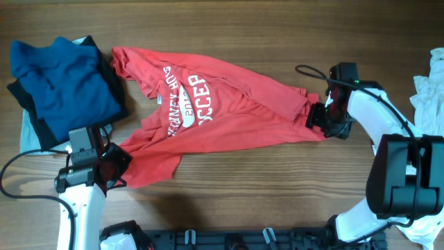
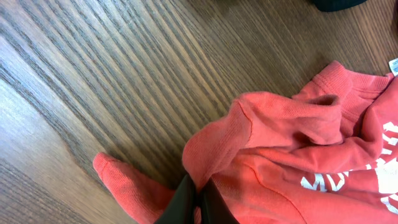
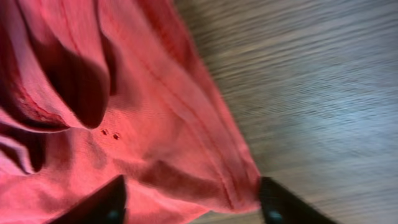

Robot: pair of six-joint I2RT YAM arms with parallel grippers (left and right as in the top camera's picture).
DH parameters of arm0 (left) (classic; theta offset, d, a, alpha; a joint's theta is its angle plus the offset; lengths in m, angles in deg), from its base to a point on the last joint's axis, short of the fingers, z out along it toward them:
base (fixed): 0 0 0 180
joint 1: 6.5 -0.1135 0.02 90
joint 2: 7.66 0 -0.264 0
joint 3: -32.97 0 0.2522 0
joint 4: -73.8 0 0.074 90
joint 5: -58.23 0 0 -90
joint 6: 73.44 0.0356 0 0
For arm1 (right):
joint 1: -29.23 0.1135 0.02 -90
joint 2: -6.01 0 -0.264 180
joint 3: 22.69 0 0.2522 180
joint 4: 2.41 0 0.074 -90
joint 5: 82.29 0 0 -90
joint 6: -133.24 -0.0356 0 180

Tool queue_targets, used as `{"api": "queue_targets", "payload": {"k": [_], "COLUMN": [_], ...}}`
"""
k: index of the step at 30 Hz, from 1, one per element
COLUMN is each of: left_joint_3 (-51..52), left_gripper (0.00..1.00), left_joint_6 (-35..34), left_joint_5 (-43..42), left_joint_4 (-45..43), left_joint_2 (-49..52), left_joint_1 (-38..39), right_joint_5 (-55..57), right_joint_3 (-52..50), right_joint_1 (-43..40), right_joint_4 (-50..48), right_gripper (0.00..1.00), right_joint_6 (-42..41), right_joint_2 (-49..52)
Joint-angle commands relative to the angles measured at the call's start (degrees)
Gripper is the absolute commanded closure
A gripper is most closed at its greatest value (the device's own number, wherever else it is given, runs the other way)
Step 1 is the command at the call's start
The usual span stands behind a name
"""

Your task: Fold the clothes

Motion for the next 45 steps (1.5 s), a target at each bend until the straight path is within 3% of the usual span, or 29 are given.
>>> {"api": "queue_targets", "payload": {"k": [1, 2, 4, 5, 6, 10, 17, 22, 24, 25, 26, 30, 32, 40, 45], "left_joint_3": [-0.2, -0.2, -0.2, -0.2, -0.2, -0.2, -0.2, -0.2, -0.2, -0.2, -0.2, -0.2, -0.2, -0.2, -0.2], "left_gripper": [0.96, 0.96, 0.96, 0.96, 0.96, 0.96, 0.96, 0.96, 0.96, 0.96, 0.96, 0.96, 0.96, 0.96, 0.96], "left_joint_6": [1.3, 1.3, 1.4, 1.4, 1.3, 1.4, 1.3, 1.4, 1.4, 1.3, 1.4, 1.4, 1.4, 1.4, 1.4], "left_joint_5": [1.0, 1.0, 1.0, 1.0, 1.0, 1.0, 1.0, 1.0, 1.0, 1.0, 1.0, 1.0, 1.0, 1.0, 1.0], "left_joint_4": [-0.3, -0.3, -0.3, -0.3, -0.3, -0.3, -0.5, -0.7, -0.7, -0.7, -0.7, -0.7, -0.7, -0.7, -0.7], "left_joint_2": [0.2, 0.2, 0.2, 0.2, 0.2, 0.2, 0.2, 0.2, 0.2, 0.2, 0.2, 0.2, 0.2, 0.2, 0.2], "left_joint_1": [-0.4, -0.4, -0.4, -0.4, -0.4, -0.4, -0.4, -0.4, -0.4, -0.4, -0.4, -0.4, -0.4, -0.4, -0.4], "right_joint_5": [-3.1, -3.1, -3.1, -3.1, -3.1, -5.0, -9.3, -11.9, -11.9, -11.9, -11.9, -11.9, -11.6, -9.0, -9.0], "right_joint_3": [-2.4, -2.5, -2.5, -2.5, -2.5, -2.5, 0.2, 5.1, 6.4, 6.5, 6.5, 6.5, 6.5, 6.5, 6.5], "right_joint_1": [0.0, 0.0, 0.0, 0.0, 0.0, 0.0, 0.0, -0.6, -1.4, -1.7, -2.1, -2.4, -2.4, -2.4, -2.4], "right_joint_4": [-0.7, -0.7, -0.2, 0.0, 0.3, 3.6, 18.3, 16.9, 11.3, 8.3, 6.2, 5.5, 7.6, 15.5, 14.5], "right_gripper": [0.49, 0.53, 0.74, 0.91, 0.96, 0.96, 0.96, 0.95, 0.90, 0.82, 0.66, 0.59, 0.50, 0.50, 0.50], "right_joint_6": [3.0, 2.9, 3.0, 3.1, 3.1, 3.4, 6.8, 8.8, 8.0, 7.8, 7.0, 5.1, 5.4, 5.5, 5.6], "right_joint_2": [1.5, 1.5, 1.5, 1.5, 1.5, 1.3, -1.0, -1.6, -1.6, -1.6, -1.5, -1.5, -1.5, -1.5, -3.5]}}
